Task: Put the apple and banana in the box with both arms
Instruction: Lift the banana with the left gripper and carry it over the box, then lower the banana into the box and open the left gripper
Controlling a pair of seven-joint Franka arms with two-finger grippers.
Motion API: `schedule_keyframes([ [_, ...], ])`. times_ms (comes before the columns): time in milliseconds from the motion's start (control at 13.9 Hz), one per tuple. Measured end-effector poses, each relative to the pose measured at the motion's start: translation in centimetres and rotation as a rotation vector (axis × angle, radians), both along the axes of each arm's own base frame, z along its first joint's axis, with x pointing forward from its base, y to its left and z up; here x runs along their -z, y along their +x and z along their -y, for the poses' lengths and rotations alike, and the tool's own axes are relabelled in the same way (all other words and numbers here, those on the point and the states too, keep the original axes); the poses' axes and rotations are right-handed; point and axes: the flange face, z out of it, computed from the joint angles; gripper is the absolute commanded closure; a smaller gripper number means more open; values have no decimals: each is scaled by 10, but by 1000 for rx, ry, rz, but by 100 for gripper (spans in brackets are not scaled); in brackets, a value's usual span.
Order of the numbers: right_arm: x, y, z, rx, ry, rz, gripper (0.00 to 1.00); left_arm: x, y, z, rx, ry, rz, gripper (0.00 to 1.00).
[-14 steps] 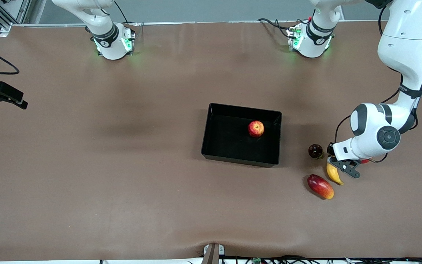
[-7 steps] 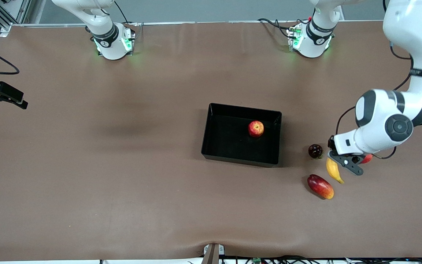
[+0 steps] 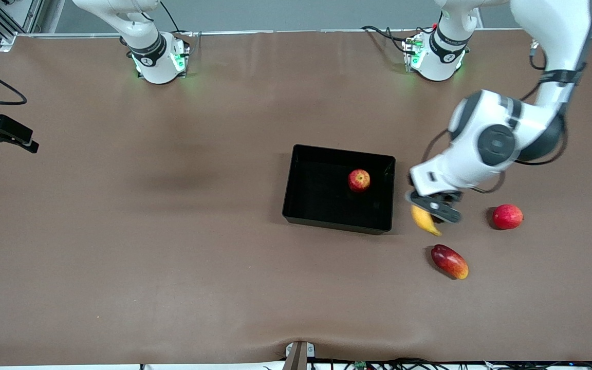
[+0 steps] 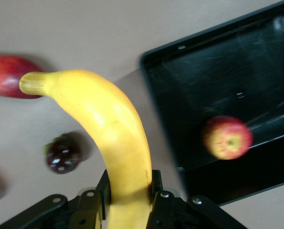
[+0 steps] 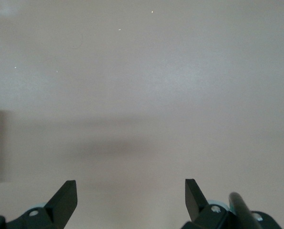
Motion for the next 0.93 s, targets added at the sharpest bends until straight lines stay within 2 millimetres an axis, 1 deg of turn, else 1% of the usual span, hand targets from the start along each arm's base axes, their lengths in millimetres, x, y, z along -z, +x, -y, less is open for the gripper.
schedule_keyframes([
  [143,1,0,0,1,0,-1,0,-2,-20,56,-5,10,14,100],
  [215,1,0,1,1,0,-2,0,0,-30,83,-28,14,19,100],
  [287,1,0,1,1,0,-2,0,5,-39,106,-51,19,24,100],
  [430,1,0,1,2,-1,-3,0,21,-56,144,-83,29,37,100],
  [574,1,1,1,2,-1,-3,0,44,-69,176,-114,29,55,100],
  [717,2,1,1,2,-1,-4,0,65,-76,198,-141,18,75,100],
  [932,2,0,1,2,-1,-6,0,86,-81,234,-182,-5,75,100],
])
